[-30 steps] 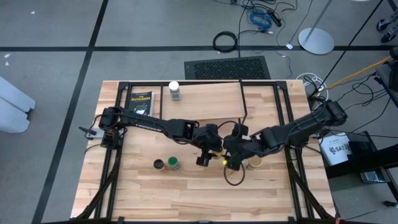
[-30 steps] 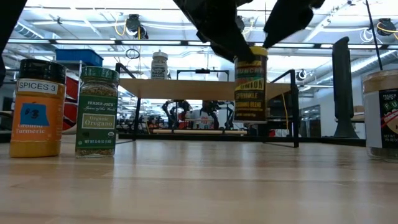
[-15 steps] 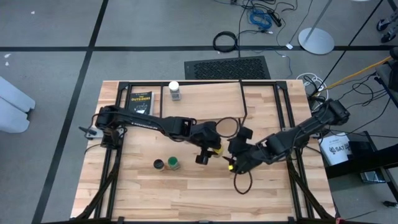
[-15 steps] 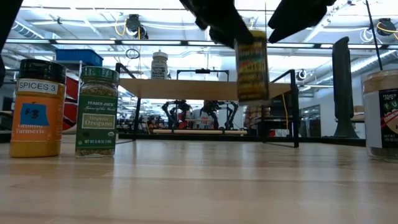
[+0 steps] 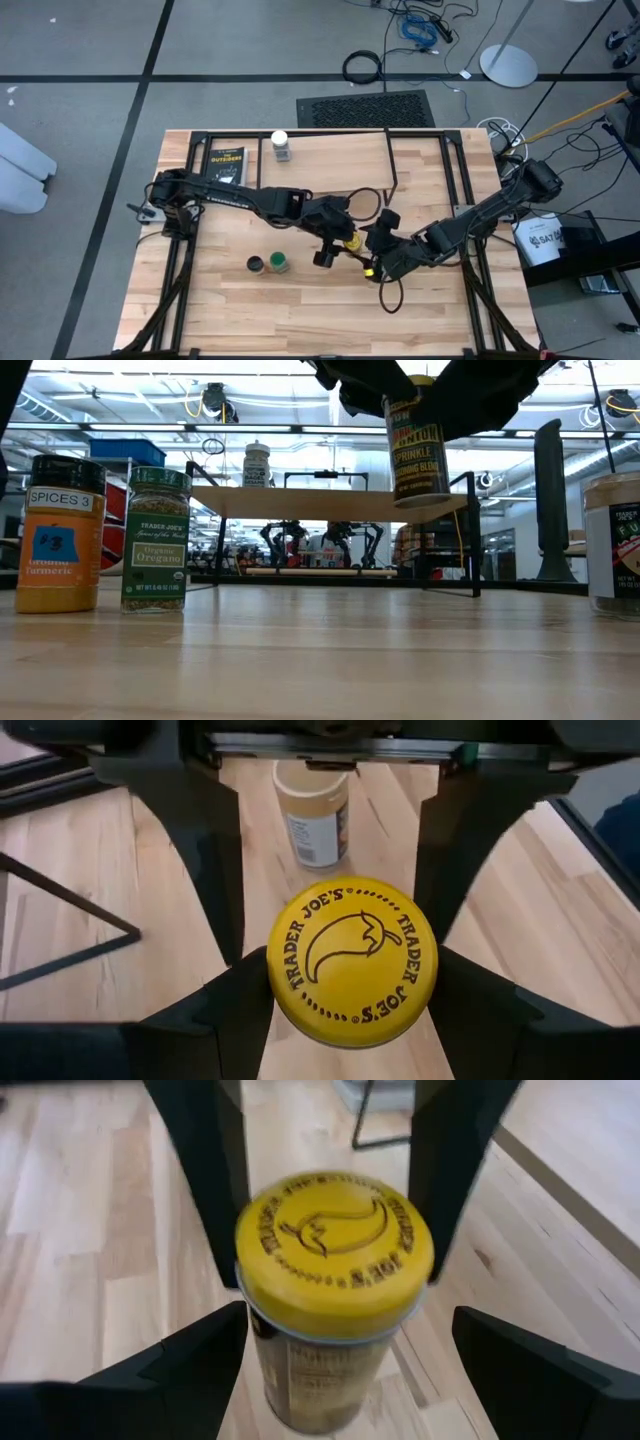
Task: Shelf spices
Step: Remove the yellow seasoning bottle from the shelf
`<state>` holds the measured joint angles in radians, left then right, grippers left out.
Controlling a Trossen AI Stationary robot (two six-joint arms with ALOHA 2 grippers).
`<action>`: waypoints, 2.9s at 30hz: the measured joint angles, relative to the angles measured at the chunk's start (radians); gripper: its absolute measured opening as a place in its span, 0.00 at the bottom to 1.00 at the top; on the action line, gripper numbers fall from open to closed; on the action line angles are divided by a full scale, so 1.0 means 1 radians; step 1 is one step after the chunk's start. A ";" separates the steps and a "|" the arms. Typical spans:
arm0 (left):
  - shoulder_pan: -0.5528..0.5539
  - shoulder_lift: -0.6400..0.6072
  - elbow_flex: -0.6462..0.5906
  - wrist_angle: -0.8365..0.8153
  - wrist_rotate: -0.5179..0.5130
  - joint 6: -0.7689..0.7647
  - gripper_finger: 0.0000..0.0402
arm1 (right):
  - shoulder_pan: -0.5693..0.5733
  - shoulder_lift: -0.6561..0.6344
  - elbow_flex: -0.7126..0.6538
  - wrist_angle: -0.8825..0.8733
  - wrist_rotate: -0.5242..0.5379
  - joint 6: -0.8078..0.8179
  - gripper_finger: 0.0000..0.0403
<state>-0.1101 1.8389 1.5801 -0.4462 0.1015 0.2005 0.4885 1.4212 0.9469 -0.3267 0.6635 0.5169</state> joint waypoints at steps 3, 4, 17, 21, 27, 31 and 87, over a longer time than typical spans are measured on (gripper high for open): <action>0.000 0.000 0.000 -0.005 0.000 0.008 0.59 | -0.007 0.000 -0.004 0.009 -0.009 -0.004 0.83; 0.000 0.000 0.000 -0.004 0.000 0.009 0.59 | -0.009 0.000 -0.004 0.009 -0.010 -0.005 0.81; 0.001 0.000 0.000 -0.003 -0.002 0.016 0.59 | -0.012 0.000 -0.004 0.015 -0.044 -0.009 0.50; 0.000 0.000 0.000 -0.002 -0.002 0.016 0.59 | -0.011 0.000 -0.004 0.015 -0.044 -0.009 0.47; 0.000 0.000 -0.001 0.001 -0.001 0.014 0.60 | -0.012 0.000 -0.005 0.015 -0.058 -0.003 0.49; -0.002 0.000 -0.001 0.005 -0.001 0.015 0.64 | -0.012 0.000 -0.005 0.017 -0.061 -0.002 0.48; -0.071 -0.192 0.000 -0.132 -0.169 0.014 0.68 | 0.181 0.000 -0.005 -0.345 0.011 0.421 0.48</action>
<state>-0.1808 1.6468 1.5799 -0.5786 -0.0674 0.2146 0.6695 1.4212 0.9417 -0.6721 0.6741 0.9376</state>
